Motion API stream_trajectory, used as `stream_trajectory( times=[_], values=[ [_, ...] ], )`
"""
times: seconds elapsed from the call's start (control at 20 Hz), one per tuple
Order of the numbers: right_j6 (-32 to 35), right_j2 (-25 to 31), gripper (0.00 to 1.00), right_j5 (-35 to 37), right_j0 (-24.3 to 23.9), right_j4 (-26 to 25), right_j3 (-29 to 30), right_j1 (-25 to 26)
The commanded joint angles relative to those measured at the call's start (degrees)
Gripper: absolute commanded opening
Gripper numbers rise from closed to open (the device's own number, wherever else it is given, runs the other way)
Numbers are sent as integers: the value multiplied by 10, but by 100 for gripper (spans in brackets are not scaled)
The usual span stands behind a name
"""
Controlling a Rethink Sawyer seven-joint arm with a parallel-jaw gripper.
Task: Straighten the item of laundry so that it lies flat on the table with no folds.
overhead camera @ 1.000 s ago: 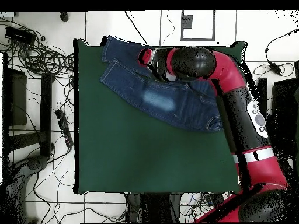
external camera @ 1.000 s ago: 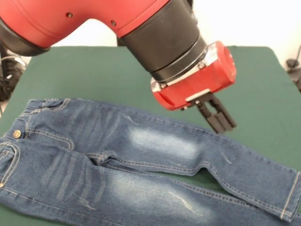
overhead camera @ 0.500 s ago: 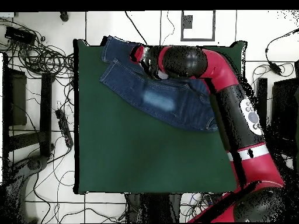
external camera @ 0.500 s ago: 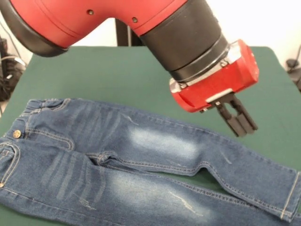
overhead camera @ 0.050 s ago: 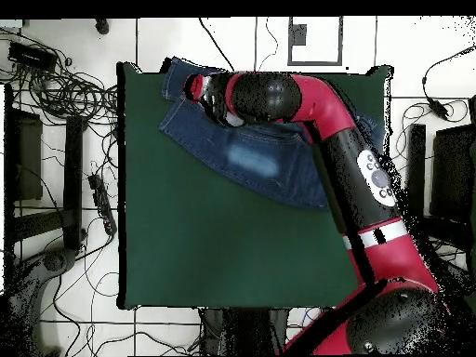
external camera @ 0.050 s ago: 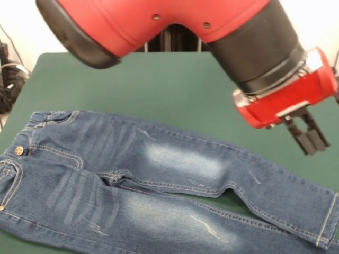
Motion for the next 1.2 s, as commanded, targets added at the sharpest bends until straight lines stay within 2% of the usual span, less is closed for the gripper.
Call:
stream_trajectory(
  times=[0.05,0.55,0.95,1.2],
  values=[
    [-30,-97,0,-35,57,-60,-25,2],
    [14,-154,0,-41,87,-87,-36,-29],
    [11,-182,0,-10,115,-75,-85,-6],
    [18,-201,0,1,143,-76,-146,28]
  ],
)
